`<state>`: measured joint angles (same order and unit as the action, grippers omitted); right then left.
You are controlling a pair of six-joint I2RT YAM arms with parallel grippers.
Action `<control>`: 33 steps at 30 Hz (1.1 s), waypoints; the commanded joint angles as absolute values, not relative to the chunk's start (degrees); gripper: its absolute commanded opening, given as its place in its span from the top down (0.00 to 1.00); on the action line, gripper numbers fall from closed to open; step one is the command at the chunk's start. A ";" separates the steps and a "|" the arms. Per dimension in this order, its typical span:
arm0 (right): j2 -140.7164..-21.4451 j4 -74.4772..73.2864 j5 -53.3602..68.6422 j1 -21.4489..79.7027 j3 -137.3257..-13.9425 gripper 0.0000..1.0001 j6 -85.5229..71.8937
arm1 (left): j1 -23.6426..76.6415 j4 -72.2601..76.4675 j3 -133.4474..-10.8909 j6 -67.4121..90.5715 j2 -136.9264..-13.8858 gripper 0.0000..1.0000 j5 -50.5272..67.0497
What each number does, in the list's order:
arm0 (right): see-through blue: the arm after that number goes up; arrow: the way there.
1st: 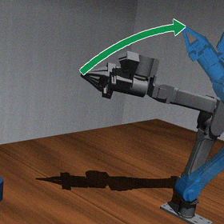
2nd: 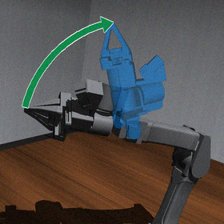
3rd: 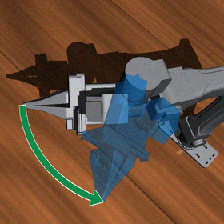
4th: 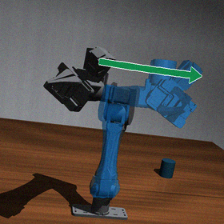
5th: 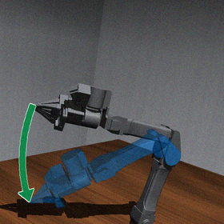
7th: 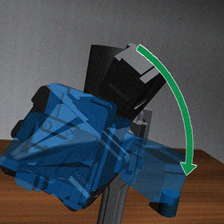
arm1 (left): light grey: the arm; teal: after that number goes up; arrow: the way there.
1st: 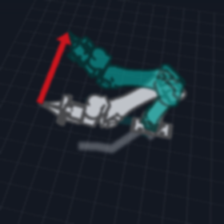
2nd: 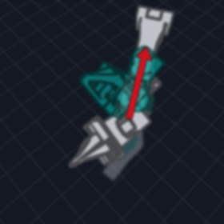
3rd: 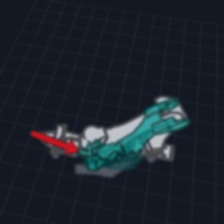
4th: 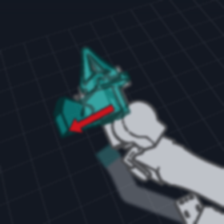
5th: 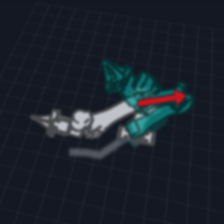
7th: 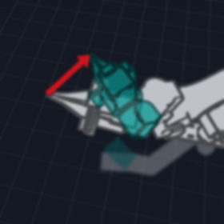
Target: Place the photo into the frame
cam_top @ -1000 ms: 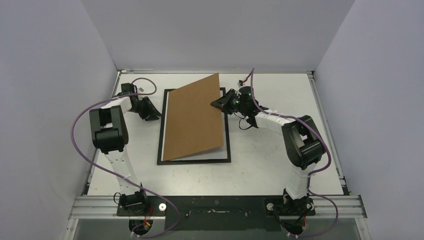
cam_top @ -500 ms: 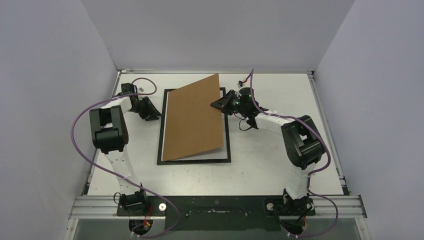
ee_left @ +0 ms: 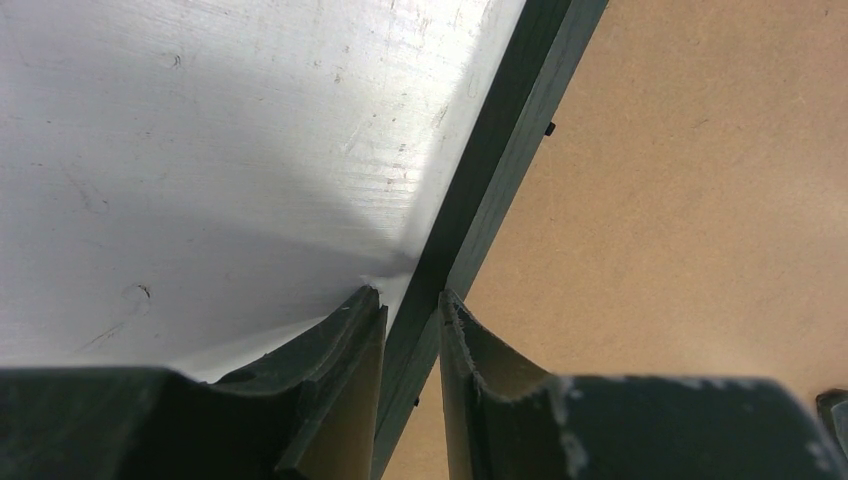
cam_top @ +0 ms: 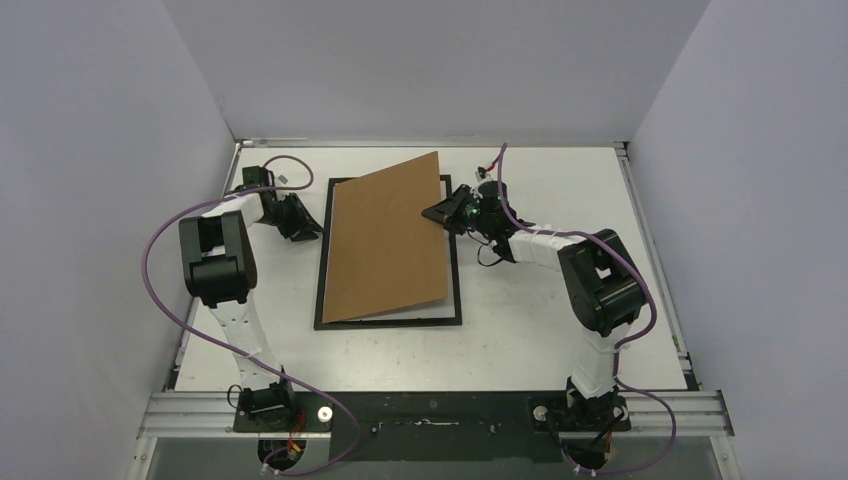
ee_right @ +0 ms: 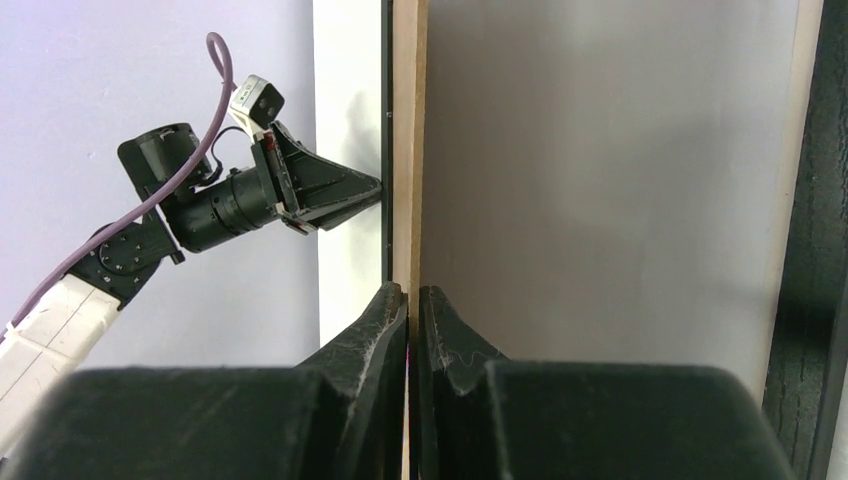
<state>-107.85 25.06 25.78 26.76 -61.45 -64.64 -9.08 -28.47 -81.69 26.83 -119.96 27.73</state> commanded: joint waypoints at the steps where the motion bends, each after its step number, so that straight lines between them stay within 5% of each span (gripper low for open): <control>1: -108.10 28.05 21.92 27.29 -61.57 1.00 -61.26 | -8.79 -27.63 -82.44 26.41 -121.94 0.75 26.52; 33: -111.57 34.34 18.52 28.16 -59.95 1.00 -56.69 | -8.53 -28.37 -82.97 26.07 -122.72 0.76 27.58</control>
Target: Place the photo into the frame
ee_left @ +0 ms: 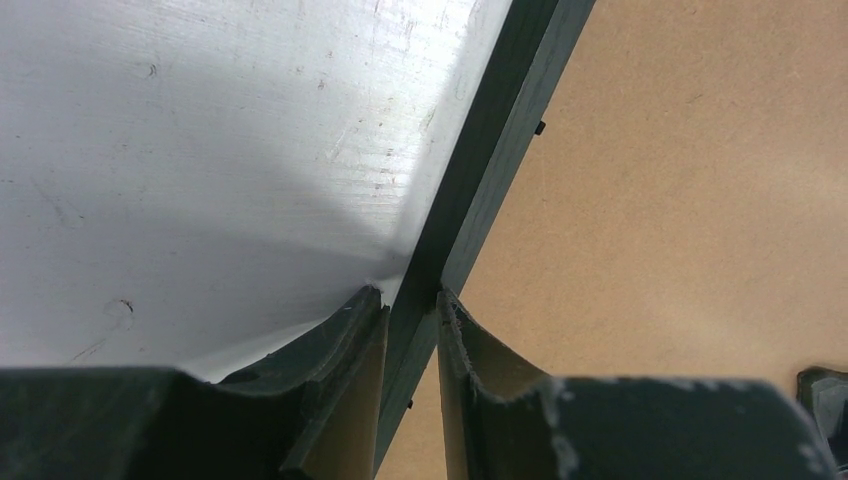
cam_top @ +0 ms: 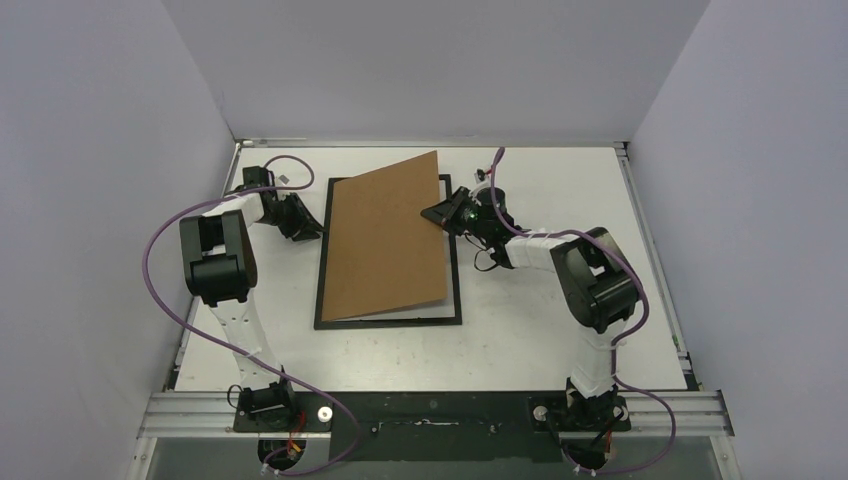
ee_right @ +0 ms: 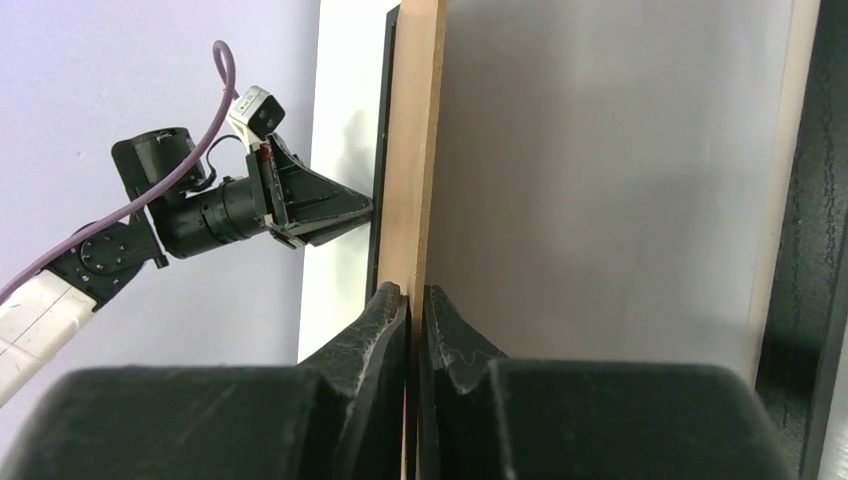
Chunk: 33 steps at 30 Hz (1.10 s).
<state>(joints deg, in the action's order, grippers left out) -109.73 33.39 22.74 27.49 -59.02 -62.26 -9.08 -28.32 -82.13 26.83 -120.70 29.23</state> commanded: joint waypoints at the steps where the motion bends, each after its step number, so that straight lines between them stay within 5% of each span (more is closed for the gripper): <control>1: -111.67 33.26 18.62 28.23 -60.00 0.94 -56.69 | -8.53 -28.37 -83.03 26.13 -122.78 0.76 27.65; 6: -111.26 27.58 18.90 28.52 -61.38 0.60 -56.28 | -8.60 -29.28 -83.81 26.04 -122.37 0.73 27.86; 13: -109.19 15.12 17.45 28.45 -66.67 0.33 -51.51 | -8.61 -32.31 -86.56 24.89 -120.85 0.62 27.08; 33: -112.81 -1.90 14.11 28.41 -74.97 0.27 -39.17 | -8.53 -33.61 -86.54 24.35 -118.85 0.52 26.45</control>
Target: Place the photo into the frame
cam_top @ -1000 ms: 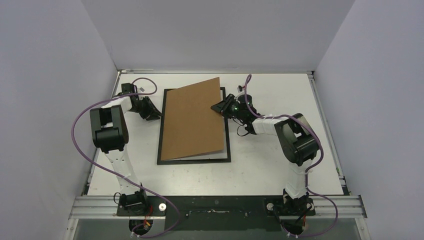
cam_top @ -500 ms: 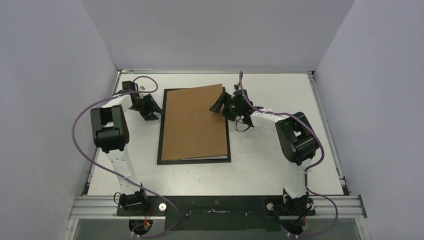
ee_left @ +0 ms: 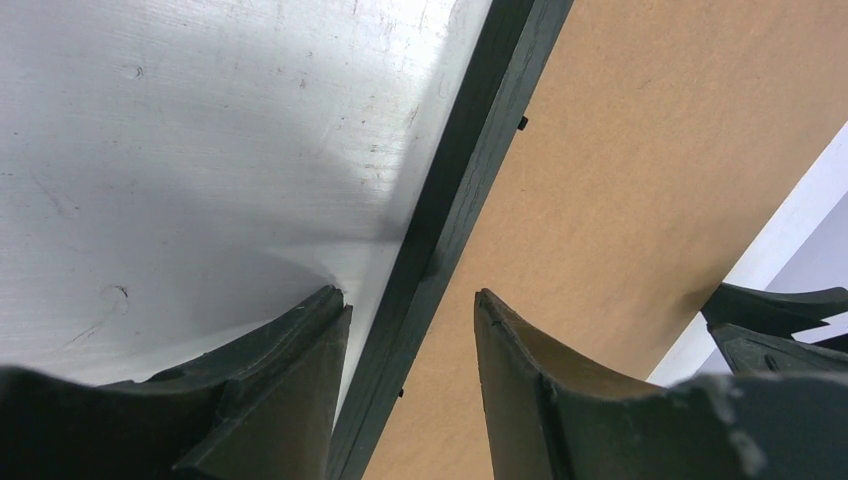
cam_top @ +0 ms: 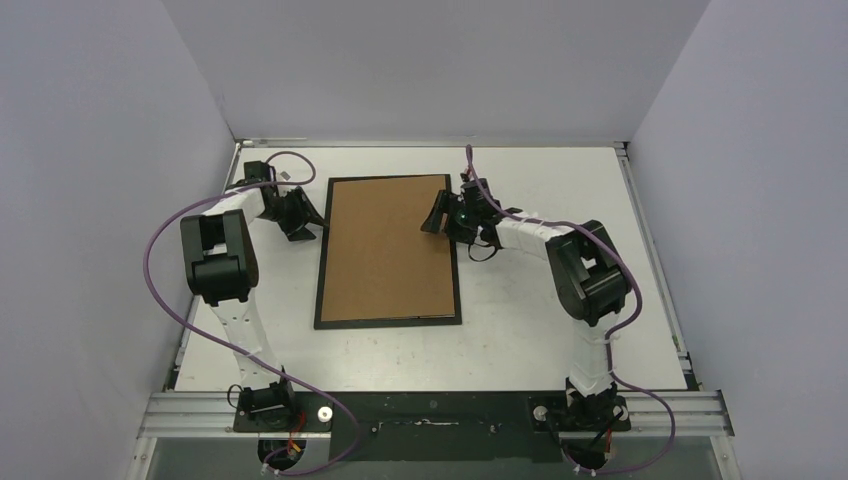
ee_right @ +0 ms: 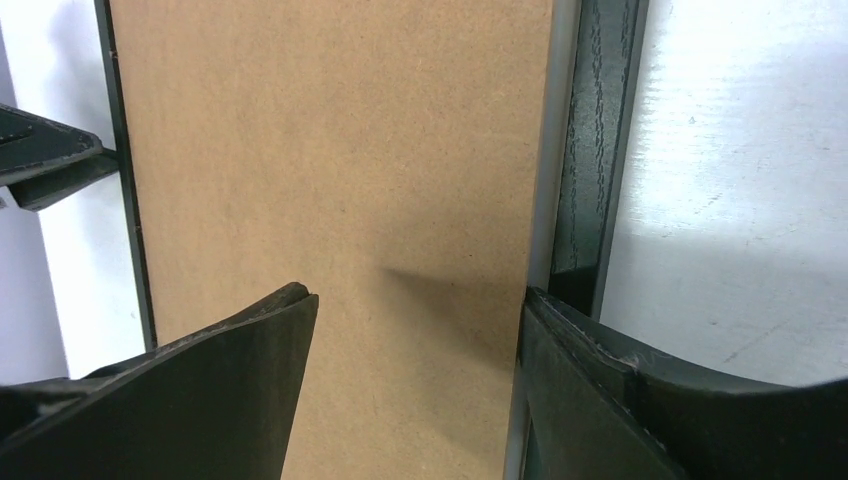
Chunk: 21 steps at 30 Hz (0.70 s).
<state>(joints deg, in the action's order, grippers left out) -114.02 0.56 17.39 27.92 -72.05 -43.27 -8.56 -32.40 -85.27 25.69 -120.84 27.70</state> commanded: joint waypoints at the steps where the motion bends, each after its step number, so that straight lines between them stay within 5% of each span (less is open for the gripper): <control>1: -112.90 -2.65 13.79 28.30 -75.45 0.27 -38.71 | -8.53 -33.58 -86.49 24.35 -118.83 0.52 26.49; 7: -113.85 -3.63 13.06 27.81 -78.09 0.35 -37.25 | -8.50 -33.57 -86.51 24.28 -118.69 0.52 26.59; 14: -114.29 2.84 14.50 27.86 -76.70 0.66 -37.21 | -8.38 -33.40 -86.23 24.26 -118.82 0.52 27.13; 21: -112.45 12.37 13.74 27.92 -71.61 0.80 -37.17 | -8.26 -33.22 -86.04 24.35 -119.63 0.52 27.28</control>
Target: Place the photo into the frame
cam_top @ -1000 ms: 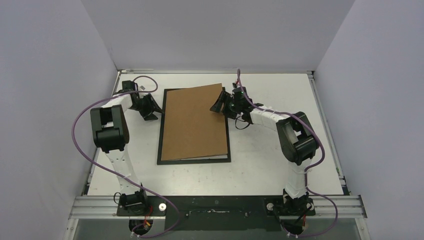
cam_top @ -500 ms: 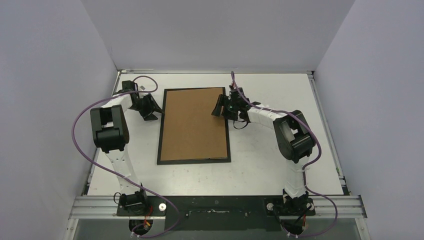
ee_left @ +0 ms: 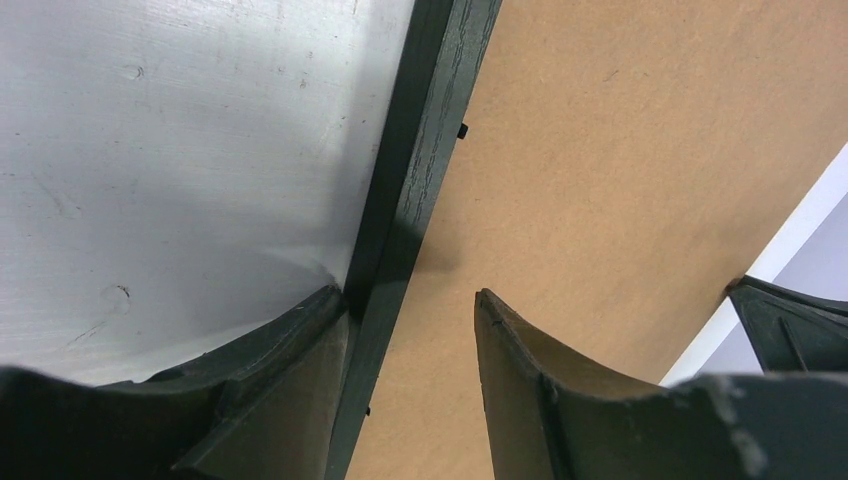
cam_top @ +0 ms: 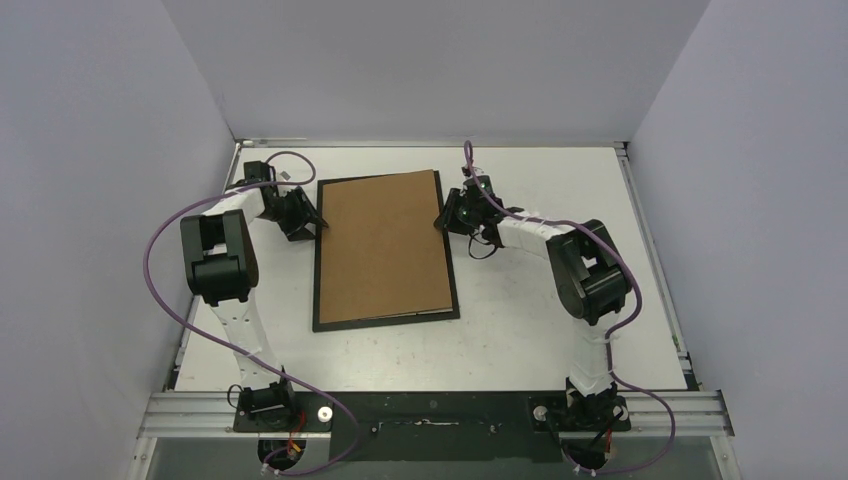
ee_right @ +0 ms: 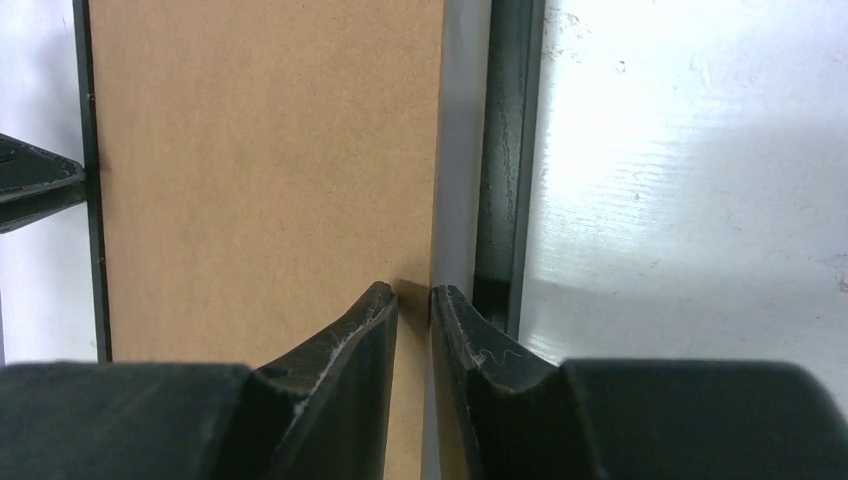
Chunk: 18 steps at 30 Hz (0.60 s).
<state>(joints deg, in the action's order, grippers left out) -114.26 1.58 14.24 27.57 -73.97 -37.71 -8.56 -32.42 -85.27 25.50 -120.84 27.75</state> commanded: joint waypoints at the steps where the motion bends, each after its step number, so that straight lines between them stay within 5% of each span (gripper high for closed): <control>1: -112.11 14.09 13.72 27.91 -70.90 0.81 -37.28 | -8.26 -33.22 -86.11 24.35 -119.72 0.52 27.33; 18: -112.75 17.41 12.55 27.87 -70.26 0.80 -33.48 | -8.26 -33.83 -86.61 23.93 -120.46 0.51 26.16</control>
<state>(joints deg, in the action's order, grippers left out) -114.26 14.02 13.65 27.51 -67.79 -34.28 -8.56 -32.42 -85.27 25.26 -120.84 27.70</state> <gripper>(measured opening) 0.185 0.485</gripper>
